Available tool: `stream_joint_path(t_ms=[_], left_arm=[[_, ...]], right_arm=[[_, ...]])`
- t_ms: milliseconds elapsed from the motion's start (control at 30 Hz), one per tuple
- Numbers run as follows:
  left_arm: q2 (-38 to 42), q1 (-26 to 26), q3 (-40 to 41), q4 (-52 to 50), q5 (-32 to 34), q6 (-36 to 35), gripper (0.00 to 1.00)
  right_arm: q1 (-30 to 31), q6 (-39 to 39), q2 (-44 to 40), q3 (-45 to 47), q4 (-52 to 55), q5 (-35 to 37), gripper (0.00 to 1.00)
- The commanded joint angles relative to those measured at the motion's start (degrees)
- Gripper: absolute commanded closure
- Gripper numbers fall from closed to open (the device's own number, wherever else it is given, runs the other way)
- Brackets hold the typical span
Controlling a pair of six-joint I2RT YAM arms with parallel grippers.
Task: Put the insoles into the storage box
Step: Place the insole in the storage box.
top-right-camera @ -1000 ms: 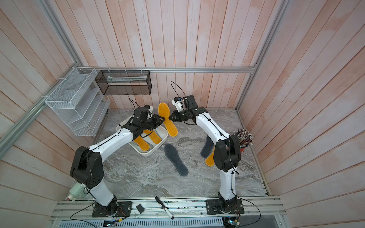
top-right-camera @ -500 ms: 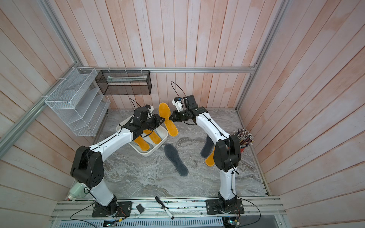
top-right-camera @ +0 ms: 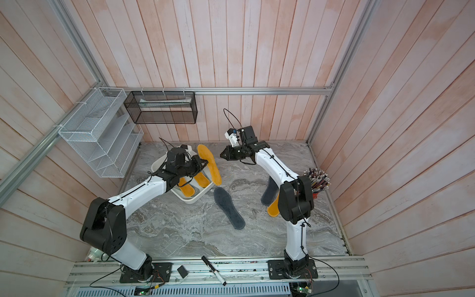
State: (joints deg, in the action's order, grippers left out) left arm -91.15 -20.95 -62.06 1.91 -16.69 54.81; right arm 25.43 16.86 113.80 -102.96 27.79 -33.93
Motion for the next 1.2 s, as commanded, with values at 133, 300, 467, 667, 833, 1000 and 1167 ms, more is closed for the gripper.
stream_joint_path(t_ms=[133, 300, 467, 667, 833, 1000, 1167], left_arm=[[10.23, 7.30, 5.44, -4.79, 3.68, 4.53, 0.99], [13.17, 12.65, 7.20, -8.75, 2.37, 5.08, 0.99], [12.67, 14.56, 7.83, -12.08, 2.19, 5.51, 0.99], [8.42, 16.03, 6.03, -12.40, 0.07, 7.02, 0.99], [4.11, 16.46, 3.72, -12.19, 0.12, 6.33, 0.99], [1.36, 16.91, 3.05, -12.36, 0.88, 4.41, 0.99], [-0.99, 17.35, 1.58, -14.03, 0.80, 2.29, 0.99]], right_arm=[[-3.40, 3.17, -4.49, 5.53, -4.74, -0.41, 0.83], [-3.79, 3.63, -4.99, 7.24, -5.53, -0.87, 0.83], [-3.89, 3.62, -4.98, 7.63, -5.47, -1.18, 0.83], [-3.82, 3.62, -4.55, 7.45, -5.34, -1.83, 0.83], [-3.98, 3.29, -4.12, 7.16, -4.68, -1.88, 0.83], [-4.50, 3.27, -3.84, 7.06, -4.25, -1.95, 0.83], [-4.69, 3.43, -3.52, 7.24, -4.21, -2.01, 0.83]])
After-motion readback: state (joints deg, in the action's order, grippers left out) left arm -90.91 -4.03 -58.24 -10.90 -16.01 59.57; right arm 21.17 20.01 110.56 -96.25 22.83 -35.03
